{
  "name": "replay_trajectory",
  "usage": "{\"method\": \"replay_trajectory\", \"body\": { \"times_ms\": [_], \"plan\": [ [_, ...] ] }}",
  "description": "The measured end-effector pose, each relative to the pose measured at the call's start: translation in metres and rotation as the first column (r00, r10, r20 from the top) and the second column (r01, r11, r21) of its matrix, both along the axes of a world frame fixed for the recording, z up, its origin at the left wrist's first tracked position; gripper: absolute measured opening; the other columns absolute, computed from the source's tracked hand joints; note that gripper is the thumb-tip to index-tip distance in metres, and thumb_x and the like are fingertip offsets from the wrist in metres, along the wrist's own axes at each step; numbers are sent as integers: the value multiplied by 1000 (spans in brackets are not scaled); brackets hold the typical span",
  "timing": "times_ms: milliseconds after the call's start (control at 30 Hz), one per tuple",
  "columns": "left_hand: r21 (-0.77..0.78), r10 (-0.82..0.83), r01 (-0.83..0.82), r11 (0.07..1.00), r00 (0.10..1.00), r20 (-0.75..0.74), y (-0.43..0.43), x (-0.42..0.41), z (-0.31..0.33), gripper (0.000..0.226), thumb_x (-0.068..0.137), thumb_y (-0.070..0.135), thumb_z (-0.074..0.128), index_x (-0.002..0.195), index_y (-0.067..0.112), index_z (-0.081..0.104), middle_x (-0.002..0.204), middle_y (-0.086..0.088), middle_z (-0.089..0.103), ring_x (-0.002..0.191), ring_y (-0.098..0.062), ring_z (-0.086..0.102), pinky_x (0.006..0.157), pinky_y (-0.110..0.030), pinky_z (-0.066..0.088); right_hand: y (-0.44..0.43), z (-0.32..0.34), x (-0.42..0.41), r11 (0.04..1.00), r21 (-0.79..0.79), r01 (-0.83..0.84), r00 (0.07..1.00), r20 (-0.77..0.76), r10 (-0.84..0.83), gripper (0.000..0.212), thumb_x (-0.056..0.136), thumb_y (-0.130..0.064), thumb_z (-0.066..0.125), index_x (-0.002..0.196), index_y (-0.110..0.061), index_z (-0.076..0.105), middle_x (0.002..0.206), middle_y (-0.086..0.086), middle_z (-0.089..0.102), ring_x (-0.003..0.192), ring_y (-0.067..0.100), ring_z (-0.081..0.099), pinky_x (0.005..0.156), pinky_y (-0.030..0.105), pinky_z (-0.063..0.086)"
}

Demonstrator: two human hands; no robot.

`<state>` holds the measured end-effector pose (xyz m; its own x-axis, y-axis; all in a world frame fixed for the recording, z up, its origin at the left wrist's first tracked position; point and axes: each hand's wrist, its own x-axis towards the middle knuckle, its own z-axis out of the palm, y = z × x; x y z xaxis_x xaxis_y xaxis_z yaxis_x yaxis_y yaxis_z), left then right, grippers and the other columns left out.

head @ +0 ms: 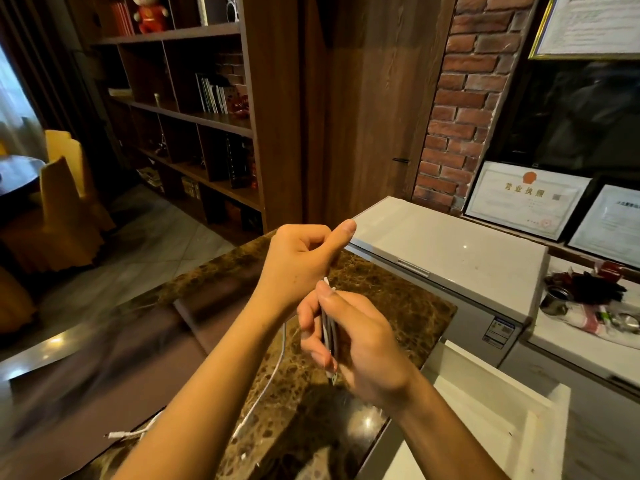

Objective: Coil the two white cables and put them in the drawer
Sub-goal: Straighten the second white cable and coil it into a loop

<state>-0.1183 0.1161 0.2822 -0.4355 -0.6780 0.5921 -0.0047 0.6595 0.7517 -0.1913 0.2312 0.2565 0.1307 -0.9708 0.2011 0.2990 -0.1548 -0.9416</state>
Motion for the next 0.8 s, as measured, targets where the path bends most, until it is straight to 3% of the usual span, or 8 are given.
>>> {"method": "replay_trajectory", "body": {
  "times_ms": [100, 167, 200, 267, 367, 567, 700, 800],
  "plan": [
    [215, -82, 100, 972, 992, -91, 13, -3, -13, 53, 95, 42, 57, 53, 10, 51, 52, -8, 47, 47, -11, 42, 51, -21, 39, 2, 8, -4, 1000, -2, -20, 998, 66, 20, 39, 98, -41, 43, 75, -18, 64, 52, -2, 47, 47, 8, 43, 45, 21, 32],
    [314, -80, 115, 942, 989, -121, 23, -3, -27, 52, 93, 47, 59, 55, 13, 49, 52, -3, 45, 47, -8, 41, 50, -20, 37, 0, 11, -8, 1000, -20, -8, 994, 108, 10, 38, 97, -43, 45, 76, -17, 63, 51, -3, 46, 46, 8, 41, 43, 23, 28],
    [347, -65, 102, 932, 991, -118, 28, -3, -34, 49, 94, 43, 64, 53, 19, 49, 50, 5, 46, 47, -4, 43, 50, -19, 38, -2, 13, -11, 1000, -29, 6, 991, 133, -2, 38, 98, -42, 45, 77, -16, 62, 50, -3, 46, 45, 8, 41, 45, 26, 24],
    [390, -46, 85, 917, 993, -109, 37, -6, -46, 44, 96, 11, 62, 56, 27, 54, 48, 12, 52, 46, 6, 48, 49, -11, 40, -8, 15, -15, 999, -33, 28, 984, 180, -22, 40, 100, -40, 42, 77, -14, 62, 49, -3, 45, 44, 8, 40, 48, 30, 21],
    [382, 35, -8, 924, 997, -64, 51, -11, -53, 48, 96, -13, 51, 60, 18, 46, 48, 9, 46, 43, 5, 45, 44, -9, 36, -13, 18, -20, 1000, -20, 23, 981, 191, -18, 41, 101, -41, 42, 79, -12, 61, 48, -4, 46, 44, 8, 40, 48, 30, 21],
    [316, 37, 52, 947, 963, -268, 60, -9, -59, 28, 90, 19, 59, 63, 26, 58, 59, 11, 56, 59, 2, 47, 53, -20, 39, -17, 29, -24, 999, -12, 36, 982, 184, -33, 43, 100, -41, 41, 80, -9, 61, 49, -2, 47, 46, 9, 40, 49, 26, 29],
    [320, 50, 20, 947, 976, -211, 68, -12, -64, 30, 103, 11, 48, 77, 2, 60, 65, -12, 57, 63, -15, 46, 54, -40, 35, -23, 42, -32, 997, -12, 79, 976, 205, -75, 45, 103, -40, 38, 81, -8, 60, 49, -1, 47, 46, 10, 38, 49, 26, 30],
    [329, 73, -38, 944, 993, -94, 73, -9, -67, 37, 106, 8, 44, 70, 6, 51, 57, 2, 48, 55, -8, 39, 51, -30, 30, -27, 46, -36, 993, -12, 115, 974, 199, -110, 43, 101, -40, 40, 81, -8, 60, 48, 0, 47, 44, 10, 38, 50, 28, 27]
  ]
}}
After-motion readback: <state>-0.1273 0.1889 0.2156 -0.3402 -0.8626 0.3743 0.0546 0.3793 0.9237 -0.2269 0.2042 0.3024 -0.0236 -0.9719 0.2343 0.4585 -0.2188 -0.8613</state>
